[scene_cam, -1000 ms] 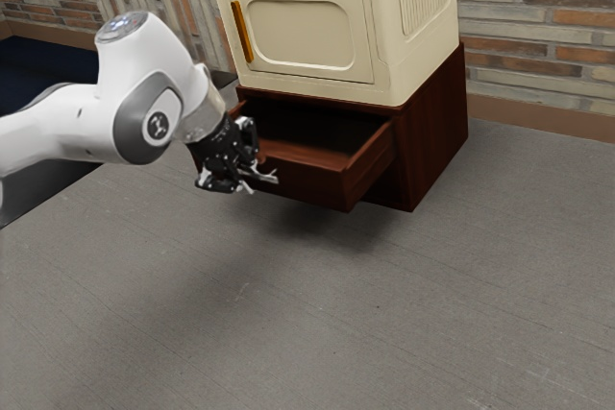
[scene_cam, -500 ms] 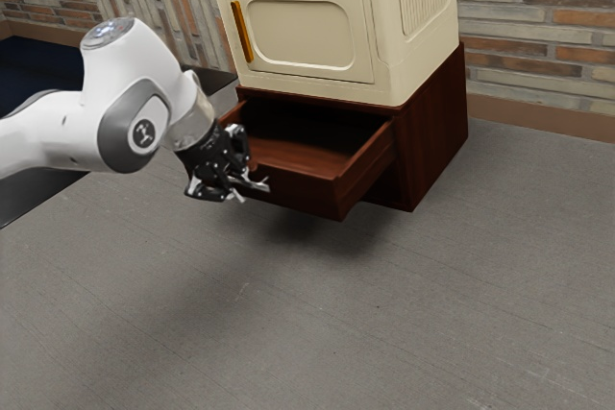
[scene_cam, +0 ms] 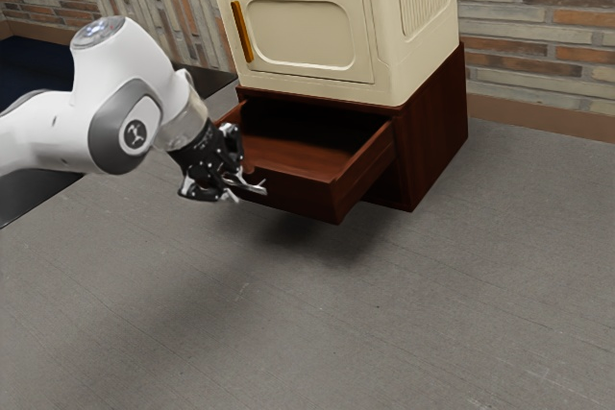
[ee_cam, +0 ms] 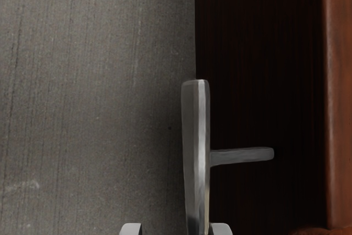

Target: Pull the drawer handle with one arm to open the drawer

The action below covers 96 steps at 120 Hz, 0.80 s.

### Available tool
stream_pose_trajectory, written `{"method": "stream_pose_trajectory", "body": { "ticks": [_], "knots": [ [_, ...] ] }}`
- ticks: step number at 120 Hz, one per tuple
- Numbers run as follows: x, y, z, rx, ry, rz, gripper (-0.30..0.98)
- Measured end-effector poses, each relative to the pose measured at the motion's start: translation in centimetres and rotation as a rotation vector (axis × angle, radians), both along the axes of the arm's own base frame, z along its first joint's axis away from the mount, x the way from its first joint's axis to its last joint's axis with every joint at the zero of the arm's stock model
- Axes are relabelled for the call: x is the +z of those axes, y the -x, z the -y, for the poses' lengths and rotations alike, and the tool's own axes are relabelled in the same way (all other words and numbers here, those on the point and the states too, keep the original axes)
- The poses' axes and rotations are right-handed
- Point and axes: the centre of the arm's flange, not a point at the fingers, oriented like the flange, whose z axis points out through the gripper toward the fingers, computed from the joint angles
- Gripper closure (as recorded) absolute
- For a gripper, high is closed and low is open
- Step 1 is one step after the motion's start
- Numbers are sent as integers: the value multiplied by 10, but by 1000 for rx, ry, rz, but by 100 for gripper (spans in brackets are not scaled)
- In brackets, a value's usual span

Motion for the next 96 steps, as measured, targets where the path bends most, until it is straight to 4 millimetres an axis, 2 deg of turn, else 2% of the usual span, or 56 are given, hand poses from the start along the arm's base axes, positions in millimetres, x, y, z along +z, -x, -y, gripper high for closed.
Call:
{"method": "stream_pose_trajectory", "body": {
  "ticks": [58, 96],
  "knots": [
    [0, 18, -2, 11, 4, -9, 60],
    [14, 19, -1, 1, -22, 13, 59]
  ]
}}
